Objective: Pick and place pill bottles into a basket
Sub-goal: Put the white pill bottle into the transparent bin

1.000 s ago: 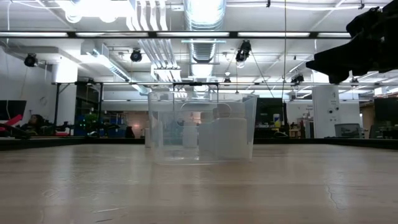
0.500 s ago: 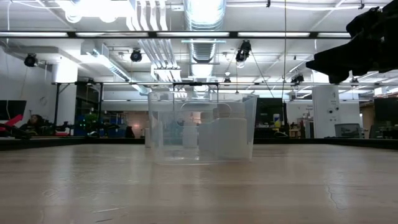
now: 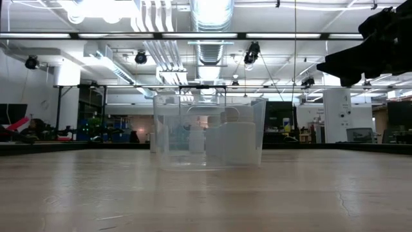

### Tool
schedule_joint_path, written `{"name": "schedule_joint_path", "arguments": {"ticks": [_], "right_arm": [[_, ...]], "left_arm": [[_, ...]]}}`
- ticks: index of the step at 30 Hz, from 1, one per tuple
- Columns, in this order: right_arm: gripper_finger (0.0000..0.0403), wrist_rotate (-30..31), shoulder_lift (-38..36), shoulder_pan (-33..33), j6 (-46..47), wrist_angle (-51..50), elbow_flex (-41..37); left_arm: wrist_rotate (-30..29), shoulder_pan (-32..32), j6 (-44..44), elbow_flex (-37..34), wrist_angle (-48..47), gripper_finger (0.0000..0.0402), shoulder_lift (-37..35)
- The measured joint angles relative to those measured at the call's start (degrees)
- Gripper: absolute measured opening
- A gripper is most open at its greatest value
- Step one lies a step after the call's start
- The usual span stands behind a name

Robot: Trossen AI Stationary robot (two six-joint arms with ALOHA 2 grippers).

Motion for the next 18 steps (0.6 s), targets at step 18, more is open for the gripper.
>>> {"name": "schedule_joint_path", "arguments": {"ticks": [18], "right_arm": [[0.0194, 0.00, 0.00, 0.00, 0.00, 0.00, -0.01]], "left_arm": [[6.14, -9.84, -7.11, 5.48, -14.39, 0.0219, 17.89]]}}
